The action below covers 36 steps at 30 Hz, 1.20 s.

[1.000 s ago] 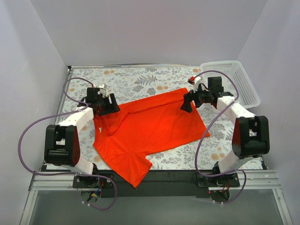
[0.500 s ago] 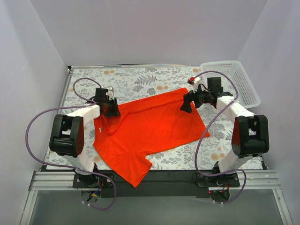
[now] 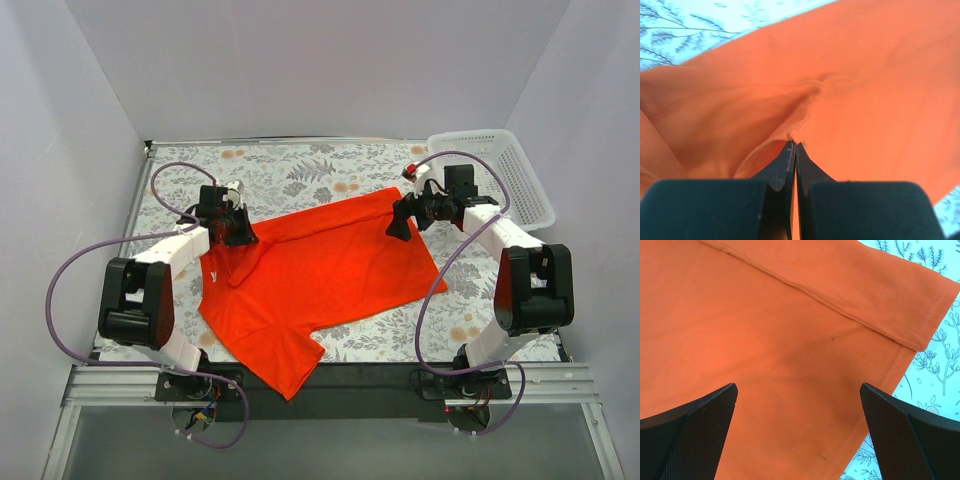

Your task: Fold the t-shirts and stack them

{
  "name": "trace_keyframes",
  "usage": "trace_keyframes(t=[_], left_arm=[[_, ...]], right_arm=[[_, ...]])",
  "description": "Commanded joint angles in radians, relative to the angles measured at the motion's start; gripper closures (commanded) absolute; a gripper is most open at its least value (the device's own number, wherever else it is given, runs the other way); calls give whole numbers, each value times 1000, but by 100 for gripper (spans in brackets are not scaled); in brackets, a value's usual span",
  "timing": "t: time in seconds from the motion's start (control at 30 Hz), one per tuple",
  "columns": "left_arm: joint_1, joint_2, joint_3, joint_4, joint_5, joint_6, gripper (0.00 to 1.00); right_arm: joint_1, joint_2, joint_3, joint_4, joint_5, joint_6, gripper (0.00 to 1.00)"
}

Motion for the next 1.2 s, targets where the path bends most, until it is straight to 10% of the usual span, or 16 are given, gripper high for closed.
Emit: trace_keyframes(t=[0.0, 0.13, 0.37, 0.63, 1.17], left_arm=[[-10, -155, -48, -32, 111, -25, 100], [-19, -204, -104, -59, 205, -48, 100], [-68, -157, -85, -178, 395, -36, 32], [-70, -388, -78, -119, -3, -68, 30], [-131, -86, -16, -102, -243, 80, 45]], right_arm=[[-15, -8, 12, -16, -32, 2, 2], [-20, -7, 15, -16, -35, 2, 2], [-24, -11, 18, -18, -30, 5, 1], [-27, 0, 19, -18, -33, 5, 2], [-26, 18, 21, -27, -42, 6, 2]])
